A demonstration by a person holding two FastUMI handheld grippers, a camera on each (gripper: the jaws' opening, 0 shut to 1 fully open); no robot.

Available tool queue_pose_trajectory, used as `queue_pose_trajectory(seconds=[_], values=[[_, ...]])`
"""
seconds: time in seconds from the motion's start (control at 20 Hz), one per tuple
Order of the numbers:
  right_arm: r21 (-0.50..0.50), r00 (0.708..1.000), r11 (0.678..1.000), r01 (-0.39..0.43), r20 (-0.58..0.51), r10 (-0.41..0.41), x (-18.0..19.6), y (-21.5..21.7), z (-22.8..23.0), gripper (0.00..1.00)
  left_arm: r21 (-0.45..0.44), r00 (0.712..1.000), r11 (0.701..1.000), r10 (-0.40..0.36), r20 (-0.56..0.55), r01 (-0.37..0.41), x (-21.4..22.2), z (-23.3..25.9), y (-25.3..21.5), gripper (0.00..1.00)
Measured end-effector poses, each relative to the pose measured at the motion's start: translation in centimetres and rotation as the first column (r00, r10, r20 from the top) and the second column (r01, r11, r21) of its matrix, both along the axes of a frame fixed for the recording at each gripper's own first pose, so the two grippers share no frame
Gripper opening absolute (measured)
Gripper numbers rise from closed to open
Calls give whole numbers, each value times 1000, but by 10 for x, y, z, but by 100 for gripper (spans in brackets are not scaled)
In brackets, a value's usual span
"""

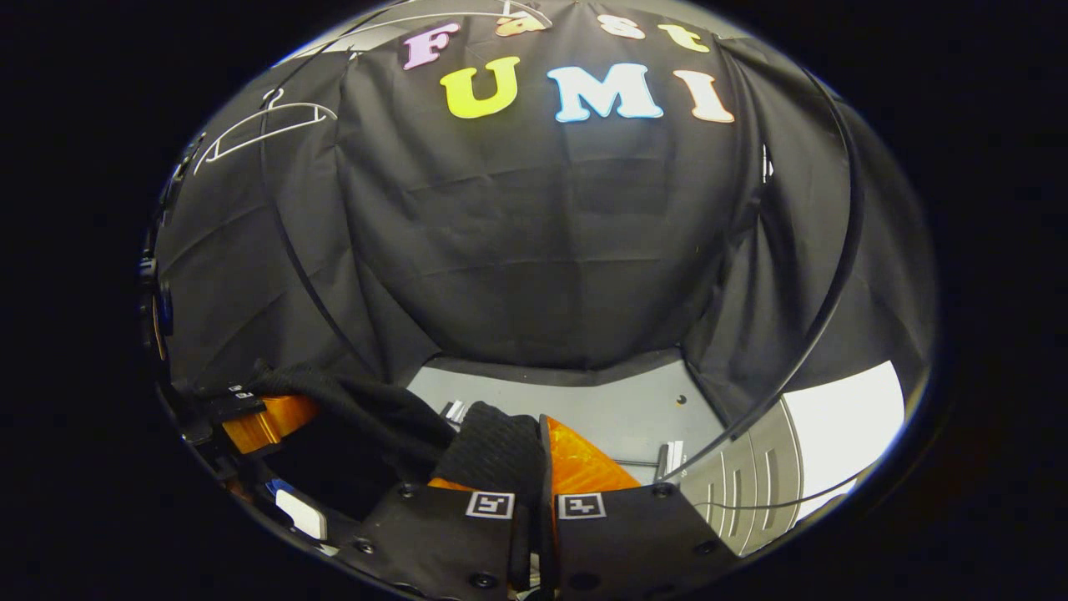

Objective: Grasp the clothes on the hanger with both hands and then place them into the laundry hamper below.

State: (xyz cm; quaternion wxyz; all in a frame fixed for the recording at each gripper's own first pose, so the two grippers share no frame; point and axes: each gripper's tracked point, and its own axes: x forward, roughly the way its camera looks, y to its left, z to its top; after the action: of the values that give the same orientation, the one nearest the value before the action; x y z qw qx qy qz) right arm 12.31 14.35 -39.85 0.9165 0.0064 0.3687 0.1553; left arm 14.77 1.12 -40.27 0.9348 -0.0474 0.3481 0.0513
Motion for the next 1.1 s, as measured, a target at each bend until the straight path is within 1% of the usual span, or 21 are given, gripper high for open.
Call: queue_pose_trajectory(seconds=[0.1,0.15,0.2,0.25,0.3,0.4,0.45,0.5,0.6,0.7,0.75,0.95,1.0,1.05,1.1], values=[[-18,1000,1000,9,-22,-10,-2,-6,-9,5,19,999,1000,-1,-41,2,-4,-14,1,6],[-26,999,1000,9,-39,-10,-4,-7,-14,10,30,998,1000,-2,-58,4,-5,-18,3,6],[-35,998,999,5,-56,-7,-7,-6,-18,7,43,997,999,-3,-79,6,-9,-23,3,5],[-46,997,999,1,-74,-5,-10,-7,-23,17,53,995,999,-5,-99,10,-12,-27,2,6],[-49,996,999,-5,-86,0,-13,-8,-23,20,49,993,999,-15,-120,21,-15,-32,-2,8],[-70,994,997,-13,-109,5,-21,-10,-28,31,40,987,999,-28,-155,35,-24,-39,-6,12],[-75,993,997,-21,-118,12,-24,-10,-30,43,40,986,998,-32,-165,39,-27,-40,-6,10],[-61,993,998,-27,-116,20,-28,-6,-28,48,38,985,998,-35,-167,42,-28,-43,-4,14],[-50,995,998,-30,-101,25,-28,-5,-23,74,38,989,998,-36,-144,42,-27,-35,-4,47],[-60,995,998,-34,-95,28,-26,-5,-21,99,59,992,998,-27,-122,34,-30,-26,1,80],[-62,995,998,-32,-92,26,-25,-6,-19,98,65,993,997,-20,-112,28,-29,-20,5,96],[-44,997,999,-9,-81,6,-24,-7,-12,98,76,996,997,9,-90,-2,-28,-11,15,96],[-43,997,999,-7,-75,4,-24,-6,-10,93,79,996,997,12,-83,-6,-28,-7,17,96],[-45,997,999,-6,-71,3,-22,-6,-6,98,81,997,997,11,-78,-5,-28,-2,19,96],[-42,998,999,-3,-63,1,-20,-6,-1,98,83,998,997,10,-69,-4,-28,6,18,96]])
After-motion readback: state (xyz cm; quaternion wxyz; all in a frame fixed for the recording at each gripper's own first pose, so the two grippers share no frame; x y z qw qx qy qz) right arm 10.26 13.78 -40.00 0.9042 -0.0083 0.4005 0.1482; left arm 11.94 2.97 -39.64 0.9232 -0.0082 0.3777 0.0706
